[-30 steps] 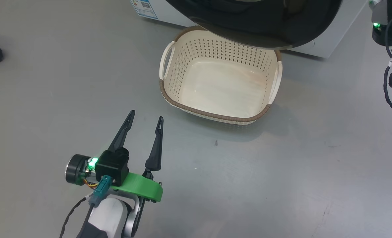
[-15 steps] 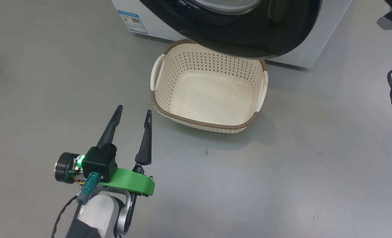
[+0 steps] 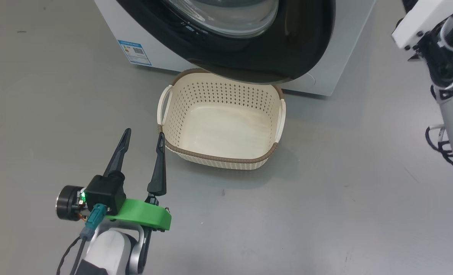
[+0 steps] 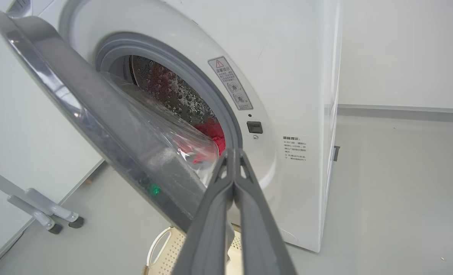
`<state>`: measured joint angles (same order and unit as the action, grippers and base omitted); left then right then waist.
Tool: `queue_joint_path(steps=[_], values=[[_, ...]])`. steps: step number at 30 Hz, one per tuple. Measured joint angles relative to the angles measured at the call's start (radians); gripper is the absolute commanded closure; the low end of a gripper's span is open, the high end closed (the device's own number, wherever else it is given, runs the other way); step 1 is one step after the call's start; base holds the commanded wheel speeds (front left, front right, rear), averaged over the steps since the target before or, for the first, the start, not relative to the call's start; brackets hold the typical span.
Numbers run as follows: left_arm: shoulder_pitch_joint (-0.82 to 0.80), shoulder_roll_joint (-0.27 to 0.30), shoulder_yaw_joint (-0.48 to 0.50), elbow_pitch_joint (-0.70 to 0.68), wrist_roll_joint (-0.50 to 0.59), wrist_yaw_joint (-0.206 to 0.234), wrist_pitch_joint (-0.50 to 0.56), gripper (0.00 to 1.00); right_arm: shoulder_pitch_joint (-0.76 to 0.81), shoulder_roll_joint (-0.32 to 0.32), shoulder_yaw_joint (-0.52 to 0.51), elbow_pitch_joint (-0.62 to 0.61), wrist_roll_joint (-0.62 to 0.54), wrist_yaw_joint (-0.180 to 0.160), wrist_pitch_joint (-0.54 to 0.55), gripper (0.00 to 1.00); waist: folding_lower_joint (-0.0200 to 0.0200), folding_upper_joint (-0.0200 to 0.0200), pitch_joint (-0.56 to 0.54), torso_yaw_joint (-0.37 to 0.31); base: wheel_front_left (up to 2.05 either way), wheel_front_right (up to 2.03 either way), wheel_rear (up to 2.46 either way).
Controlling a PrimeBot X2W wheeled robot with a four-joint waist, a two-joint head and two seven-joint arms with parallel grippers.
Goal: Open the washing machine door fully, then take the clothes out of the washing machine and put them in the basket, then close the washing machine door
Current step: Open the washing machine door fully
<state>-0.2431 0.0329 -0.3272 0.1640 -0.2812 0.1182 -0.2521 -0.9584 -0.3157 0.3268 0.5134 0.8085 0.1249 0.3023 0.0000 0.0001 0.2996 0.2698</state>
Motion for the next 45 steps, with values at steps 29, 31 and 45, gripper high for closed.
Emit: queue_joint_path(steps=[29,31,45], values=[[0.111,0.010,0.063,0.002,0.030,0.000,0.000,0.00,0.433,-0.059,0.099,-0.068,-0.187,-0.033,-0.482,0.00,0.0000,0.0000,-0.136,-0.144,0.00,0.00,0.00],[0.111,0.010,0.063,0.000,0.035,0.000,0.000,0.00,0.452,-0.058,0.081,-0.073,-0.187,-0.048,-0.519,0.00,0.0000,0.0000,-0.136,-0.148,0.00,0.00,0.00],[0.120,0.010,0.093,-0.011,0.046,0.000,0.000,0.00,0.587,0.003,0.032,-0.098,-0.176,-0.095,-0.559,0.00,0.0000,0.0000,-0.127,-0.164,0.00,0.00,0.00]])
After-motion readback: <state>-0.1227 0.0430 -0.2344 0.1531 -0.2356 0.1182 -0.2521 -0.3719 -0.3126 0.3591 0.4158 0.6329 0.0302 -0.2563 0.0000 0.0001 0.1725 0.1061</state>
